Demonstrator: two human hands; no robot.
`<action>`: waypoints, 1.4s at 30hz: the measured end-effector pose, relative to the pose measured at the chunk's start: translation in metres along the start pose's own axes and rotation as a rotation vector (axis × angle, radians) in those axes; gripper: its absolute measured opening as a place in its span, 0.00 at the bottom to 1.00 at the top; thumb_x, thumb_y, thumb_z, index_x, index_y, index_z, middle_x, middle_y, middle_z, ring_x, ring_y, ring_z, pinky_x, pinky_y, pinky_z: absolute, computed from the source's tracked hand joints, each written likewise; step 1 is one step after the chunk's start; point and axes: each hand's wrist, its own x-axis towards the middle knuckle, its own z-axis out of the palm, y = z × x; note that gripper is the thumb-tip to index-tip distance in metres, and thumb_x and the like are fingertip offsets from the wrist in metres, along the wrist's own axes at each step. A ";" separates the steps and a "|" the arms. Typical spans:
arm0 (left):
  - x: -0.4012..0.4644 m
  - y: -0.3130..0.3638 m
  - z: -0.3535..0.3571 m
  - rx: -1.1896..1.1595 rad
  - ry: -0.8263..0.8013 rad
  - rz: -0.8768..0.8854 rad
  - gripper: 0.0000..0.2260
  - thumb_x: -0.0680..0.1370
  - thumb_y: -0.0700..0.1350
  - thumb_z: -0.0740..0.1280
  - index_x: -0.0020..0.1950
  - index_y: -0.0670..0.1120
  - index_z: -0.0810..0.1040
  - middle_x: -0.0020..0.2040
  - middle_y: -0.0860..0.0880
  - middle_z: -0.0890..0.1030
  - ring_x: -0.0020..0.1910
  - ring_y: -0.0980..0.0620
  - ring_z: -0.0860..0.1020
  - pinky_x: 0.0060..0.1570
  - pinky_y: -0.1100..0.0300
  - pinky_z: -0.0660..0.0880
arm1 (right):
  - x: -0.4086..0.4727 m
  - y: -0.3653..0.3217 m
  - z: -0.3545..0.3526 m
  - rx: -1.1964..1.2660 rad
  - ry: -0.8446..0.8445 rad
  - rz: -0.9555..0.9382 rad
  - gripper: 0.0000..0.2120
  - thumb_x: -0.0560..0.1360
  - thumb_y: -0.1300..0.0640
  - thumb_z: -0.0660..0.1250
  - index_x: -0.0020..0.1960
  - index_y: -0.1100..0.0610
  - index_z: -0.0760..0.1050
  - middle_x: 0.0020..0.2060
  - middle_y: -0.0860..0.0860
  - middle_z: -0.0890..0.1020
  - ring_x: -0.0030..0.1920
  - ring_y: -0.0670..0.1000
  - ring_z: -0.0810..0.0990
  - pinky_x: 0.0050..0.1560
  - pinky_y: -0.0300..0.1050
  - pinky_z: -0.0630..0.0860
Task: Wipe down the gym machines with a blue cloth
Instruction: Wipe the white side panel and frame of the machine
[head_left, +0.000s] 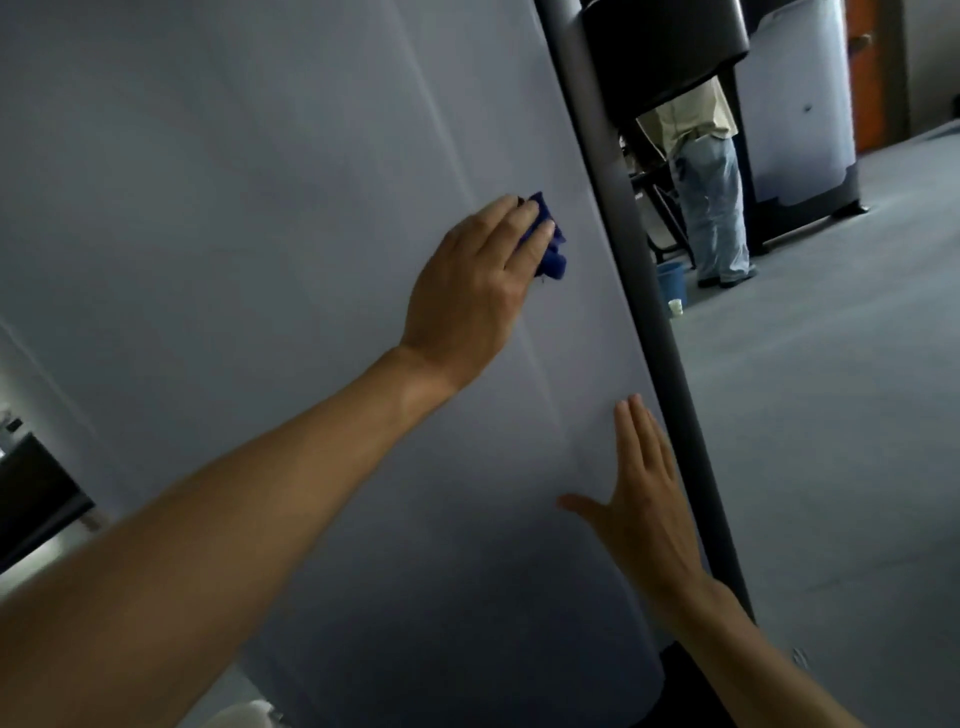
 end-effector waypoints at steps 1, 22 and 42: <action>-0.016 0.013 0.006 -0.020 -0.019 0.059 0.16 0.86 0.39 0.62 0.72 0.40 0.77 0.72 0.41 0.77 0.73 0.41 0.74 0.71 0.47 0.71 | 0.001 0.002 -0.002 0.005 -0.011 0.024 0.60 0.65 0.44 0.83 0.83 0.61 0.51 0.83 0.56 0.52 0.82 0.55 0.49 0.79 0.49 0.52; -0.026 0.067 0.033 0.014 -0.120 0.252 0.18 0.83 0.38 0.64 0.73 0.35 0.76 0.73 0.36 0.75 0.74 0.37 0.73 0.73 0.45 0.71 | 0.002 0.005 -0.006 0.085 -0.033 0.100 0.61 0.64 0.46 0.83 0.84 0.57 0.49 0.83 0.51 0.51 0.83 0.54 0.49 0.80 0.48 0.54; -0.038 0.118 0.057 -0.034 -0.278 0.327 0.22 0.83 0.39 0.56 0.76 0.34 0.71 0.75 0.34 0.72 0.76 0.37 0.70 0.77 0.45 0.66 | 0.011 0.028 -0.022 0.077 0.012 0.262 0.52 0.71 0.62 0.80 0.84 0.58 0.49 0.83 0.53 0.53 0.81 0.56 0.54 0.78 0.46 0.56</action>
